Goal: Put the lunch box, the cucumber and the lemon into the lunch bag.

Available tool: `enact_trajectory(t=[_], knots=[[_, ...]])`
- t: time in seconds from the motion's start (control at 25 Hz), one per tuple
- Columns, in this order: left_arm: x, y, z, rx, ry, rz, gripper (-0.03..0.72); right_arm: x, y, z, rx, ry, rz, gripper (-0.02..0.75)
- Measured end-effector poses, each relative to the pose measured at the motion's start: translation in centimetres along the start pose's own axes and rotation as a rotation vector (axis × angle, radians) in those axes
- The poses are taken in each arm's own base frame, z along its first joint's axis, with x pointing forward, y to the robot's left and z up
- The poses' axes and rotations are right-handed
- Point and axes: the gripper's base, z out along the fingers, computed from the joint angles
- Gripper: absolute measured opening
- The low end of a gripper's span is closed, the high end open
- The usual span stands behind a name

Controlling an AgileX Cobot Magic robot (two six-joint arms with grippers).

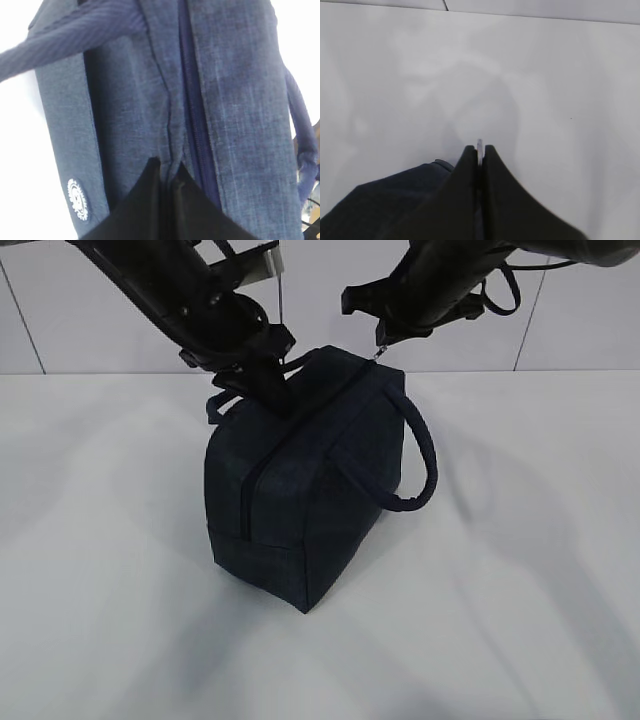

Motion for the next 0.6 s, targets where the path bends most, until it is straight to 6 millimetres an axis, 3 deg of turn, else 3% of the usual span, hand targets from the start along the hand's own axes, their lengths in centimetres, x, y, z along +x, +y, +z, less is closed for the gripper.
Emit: enact_trajectory(t=[0.24,0.48,0.6], knots=[[0.0,-1.2,0.7,-0.005,0.020,0.018,-0.010,0.6,-0.3,1.6,0.019,0.011,-0.020,0.000],[0.0,-1.3,0.8,-0.045,0.026,0.022,-0.010,0.4,-0.4,1.8,0.035,-0.020,-0.047,0.000],[-0.1,-1.3,0.7,-0.050,0.022,0.020,-0.010,0.9,-0.7,3.0,0.044,-0.005,-0.054,0.000]])
